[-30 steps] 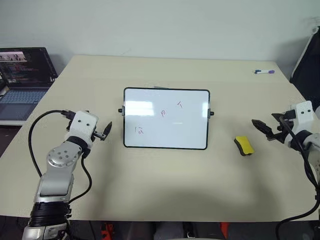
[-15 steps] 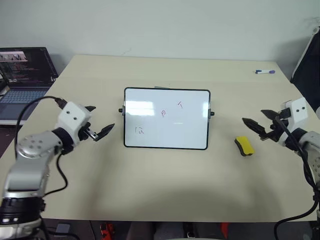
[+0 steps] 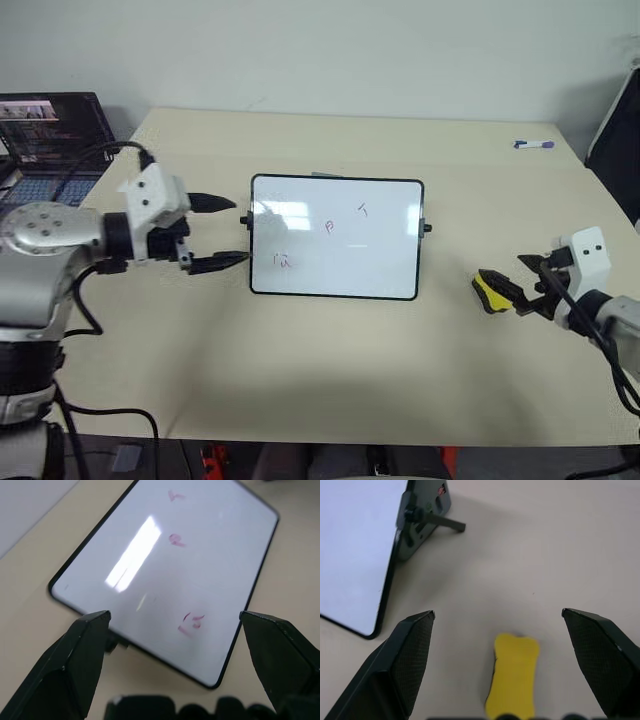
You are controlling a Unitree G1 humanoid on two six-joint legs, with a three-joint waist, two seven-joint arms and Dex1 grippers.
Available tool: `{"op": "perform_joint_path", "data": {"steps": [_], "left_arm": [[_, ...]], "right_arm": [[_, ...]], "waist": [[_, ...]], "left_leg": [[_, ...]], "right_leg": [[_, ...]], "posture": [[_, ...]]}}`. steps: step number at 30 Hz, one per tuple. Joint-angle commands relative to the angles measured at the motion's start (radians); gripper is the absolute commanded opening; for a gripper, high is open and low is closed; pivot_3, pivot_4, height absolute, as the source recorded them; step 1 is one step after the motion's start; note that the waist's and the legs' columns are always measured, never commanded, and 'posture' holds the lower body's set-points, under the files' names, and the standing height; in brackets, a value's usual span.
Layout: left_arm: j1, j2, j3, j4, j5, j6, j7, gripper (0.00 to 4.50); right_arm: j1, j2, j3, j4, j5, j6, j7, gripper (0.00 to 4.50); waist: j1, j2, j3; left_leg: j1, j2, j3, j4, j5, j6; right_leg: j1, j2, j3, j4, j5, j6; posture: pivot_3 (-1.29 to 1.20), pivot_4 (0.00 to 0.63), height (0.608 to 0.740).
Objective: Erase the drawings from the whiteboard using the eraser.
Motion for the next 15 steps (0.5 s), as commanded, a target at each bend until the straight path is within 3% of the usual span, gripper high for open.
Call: {"op": "perform_joint_path", "data": {"steps": [1,6,15], "left_arm": [[-0.044,-0.051,-0.045,-0.063,-0.021,-0.018,-0.017,4.5],[-0.068,-0.17,-0.129,-0.107,-0.001,-0.007,0.025,4.5],[-0.173,-0.247,-0.235,-0.075,0.011,0.008,-0.023,4.5]], "right_arm": [[-0.029,0.018,-0.006,-0.021,-0.012,0.0,-0.047,4.47],[-0.05,0.04,0.022,0.068,-0.078,-0.029,-0.099,4.47],[-0.056,0.06,0.042,0.152,-0.108,-0.046,-0.083,4.47]], "waist": [[-0.003,0.0,0.0],[-0.003,0.0,0.0],[-0.003,0.0,0.0]], "left_leg": [[0.0,0.0,0.0,0.0,0.0,0.0],[0.0,0.0,0.0,0.0,0.0,0.0],[0.0,-0.001,0.0,0.0,0.0,0.0]], "right_leg": [[0.0,0.0,0.0,0.0,0.0,0.0],[0.0,0.001,0.001,0.0,0.0,0.0],[0.0,0.002,0.001,0.0,0.0,0.0]], "posture": [[0.0,0.15,0.74],[0.0,0.15,0.74],[0.0,0.15,0.74]]}}
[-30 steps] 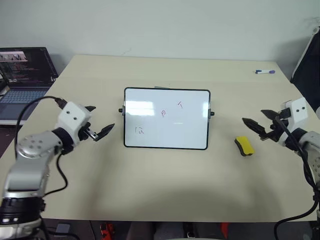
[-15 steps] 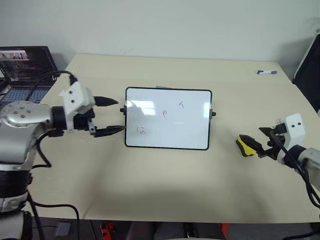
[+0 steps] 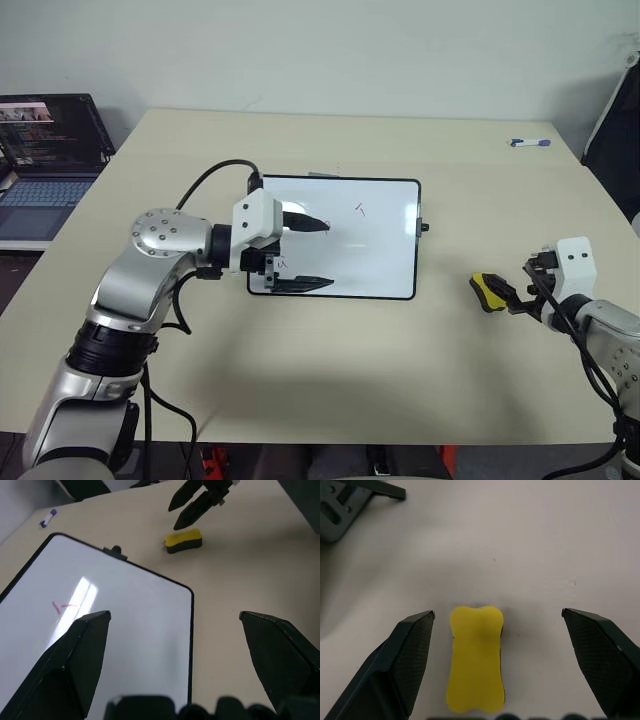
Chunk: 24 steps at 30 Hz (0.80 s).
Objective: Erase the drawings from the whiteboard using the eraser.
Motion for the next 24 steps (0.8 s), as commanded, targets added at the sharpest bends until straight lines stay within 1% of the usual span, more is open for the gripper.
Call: {"op": "perform_joint_path", "data": {"steps": [1,9,13,21,24], "left_arm": [[-0.054,-0.019,-0.015,-0.002,-0.008,0.011,-0.028,4.5],[-0.11,-0.053,-0.063,0.027,0.01,-0.005,-0.084,4.5],[-0.119,-0.056,-0.061,0.048,0.017,-0.016,-0.087,4.5],[-0.104,-0.052,-0.046,0.08,0.042,-0.044,-0.065,4.5],[-0.095,-0.046,-0.04,0.077,0.041,-0.044,-0.061,4.5]], "right_arm": [[-0.013,-0.004,-0.009,-0.006,-0.005,-0.027,0.013,4.47],[-0.012,0.019,0.015,0.012,-0.015,-0.024,0.024,4.47],[-0.011,0.028,0.021,0.006,-0.014,-0.017,0.024,4.47],[-0.01,0.031,0.101,0.039,-0.07,-0.06,0.029,4.47],[-0.018,0.039,0.104,0.057,-0.084,-0.076,0.022,4.47]], "waist": [[0.0,0.0,0.0],[-0.001,0.0,0.0],[-0.001,0.0,0.0],[-0.001,0.0,0.0],[-0.001,0.0,0.0]], "left_leg": [[0.0,0.0,0.0,0.0,0.0,0.0],[0.0,0.0,0.0,0.0,0.0,0.0],[0.0,0.0,0.0,0.0,0.0,0.0],[0.0,0.0,0.0,0.0,0.0,0.0],[0.0,0.0,0.0,0.0,0.0,0.0]], "right_leg": [[0.0,0.0,0.0,0.0,0.0,0.0],[0.0,0.001,0.0,0.0,0.0,0.0],[0.0,0.001,0.0,0.0,0.0,0.0],[0.0,0.001,0.0,0.0,0.0,0.001],[0.0,0.001,0.0,0.0,0.0,0.001]], "posture": [[0.0,0.15,0.74],[0.0,0.15,0.74],[0.0,0.15,0.74],[0.0,0.15,0.74],[0.0,0.15,0.74]]}}
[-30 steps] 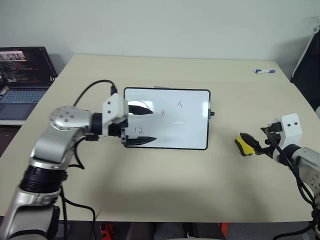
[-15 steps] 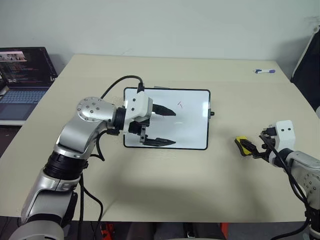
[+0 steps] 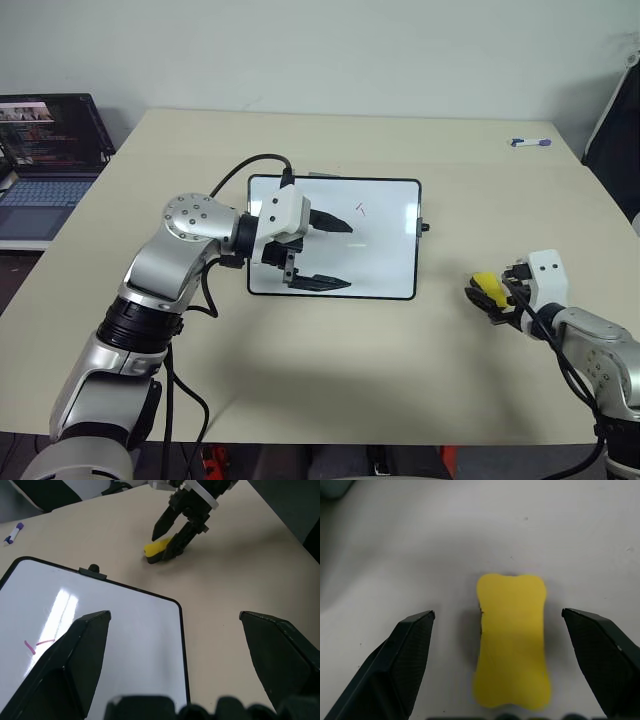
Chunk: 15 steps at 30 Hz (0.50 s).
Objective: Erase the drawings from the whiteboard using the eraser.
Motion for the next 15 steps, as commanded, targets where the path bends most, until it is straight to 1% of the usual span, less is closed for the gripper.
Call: {"op": "perform_joint_path", "data": {"steps": [1,2,5,12,13,15], "left_arm": [[0.002,0.011,0.038,-0.015,-0.001,-0.012,0.006,4.5],[0.005,0.014,0.042,-0.017,-0.001,-0.01,0.009,4.5],[0.012,0.021,0.049,-0.02,0.001,-0.008,0.016,4.5],[0.074,0.056,0.099,-0.045,-0.003,0.018,0.063,4.5],[0.083,0.059,0.106,-0.053,-0.006,0.025,0.071,4.5],[0.144,0.064,0.155,-0.094,-0.021,0.073,0.134,4.5]], "right_arm": [[-0.02,0.006,-0.014,0.013,-0.022,-0.039,-0.008,4.47],[-0.022,0.007,-0.018,0.022,-0.025,-0.044,-0.008,4.47],[-0.027,0.008,-0.025,0.04,-0.034,-0.057,-0.008,3.92],[-0.03,0.011,-0.024,0.053,-0.045,-0.073,-0.006,1.47],[-0.03,0.011,-0.024,0.053,-0.045,-0.074,-0.005,1.3],[-0.026,0.014,-0.026,0.043,-0.043,-0.077,-0.005,1.3]], "waist": [[0.0,0.0,0.0],[0.0,0.0,0.0],[0.0,0.0,0.0],[-0.002,0.0,0.0],[-0.002,0.0,0.0],[-0.002,0.0,0.0]], "left_leg": [[0.0,0.0,0.0,0.0,0.0,0.0],[0.0,0.0,0.0,0.0,0.0,0.0],[0.0,0.0,0.0,0.0,0.0,0.0],[0.0,0.001,0.0,0.0,0.0,0.0],[0.0,0.001,0.0,0.0,0.0,0.0],[0.0,0.001,0.0,0.0,0.0,0.0]], "right_leg": [[0.0,0.0,0.0,0.0,0.0,0.0],[0.0,0.0,0.0,0.0,0.0,0.0],[0.0,0.0,0.0,0.0,0.0,0.0],[0.0,0.0,0.0,0.0,0.0,0.0],[0.0,0.0,0.0,0.0,0.0,0.0],[0.0,0.0,0.0,0.0,0.0,0.0]], "posture": [[0.0,0.15,0.74],[0.0,0.15,0.74],[0.0,0.15,0.74],[0.0,0.15,0.74],[0.0,0.15,0.74],[0.0,0.15,0.74]]}}
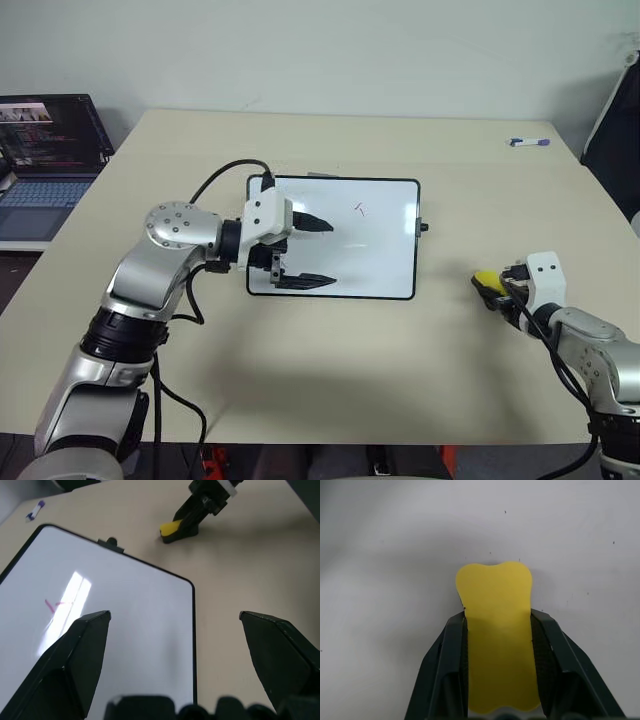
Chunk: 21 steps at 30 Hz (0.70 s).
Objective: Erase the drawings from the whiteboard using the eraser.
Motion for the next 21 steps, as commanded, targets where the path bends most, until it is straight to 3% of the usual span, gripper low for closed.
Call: {"op": "perform_joint_path", "data": {"steps": [1,5,10,16,21], "left_arm": [[0.077,0.016,0.102,-0.097,-0.029,0.064,0.1,4.5],[0.224,-0.007,0.179,-0.217,-0.033,0.142,0.25,4.5],[0.309,-0.024,0.187,-0.308,-0.027,0.194,0.352,4.5],[0.272,-0.013,0.197,-0.288,-0.033,0.22,0.38,4.5],[0.19,-0.028,0.181,-0.254,-0.058,0.288,0.394,4.5]], "right_arm": [[-0.003,0.003,-0.033,-0.041,0.0,-0.02,-0.003,1.3],[0.031,-0.002,-0.023,-0.122,-0.011,-0.069,0.007,1.3],[0.037,0.022,0.073,-0.233,-0.107,-0.272,0.002,1.3],[-0.133,0.091,0.202,-0.304,-0.129,-0.287,-0.006,1.3],[-0.295,0.172,0.301,-0.2,-0.191,-0.286,-0.044,1.3]], "waist": [[-0.001,0.0,0.0],[0.0,0.0,0.0],[0.002,0.0,0.0],[-0.003,0.0,0.0],[-0.001,0.0,0.0]], "left_leg": [[0.0,0.0,0.0,0.0,0.0,0.0],[0.0,0.001,-0.001,0.0,0.0,0.0],[0.0,0.001,-0.001,0.0,0.0,0.0],[0.002,0.001,0.0,0.0,0.0,-0.001],[0.002,0.001,-0.001,0.0,0.0,-0.001]], "right_leg": [[0.0,0.0,0.0,0.0,0.0,0.0],[0.0,-0.002,0.0,-0.001,0.0,0.0],[0.0,-0.002,0.0,0.0,0.0,0.001],[0.0,-0.002,0.001,0.003,0.0,0.001],[0.0,-0.002,0.0,0.002,0.0,0.0]], "posture": [[0.0,0.15,0.74],[0.0,0.15,0.74],[0.0,0.15,0.74],[0.0,0.15,0.74],[0.0,0.15,0.74]]}}
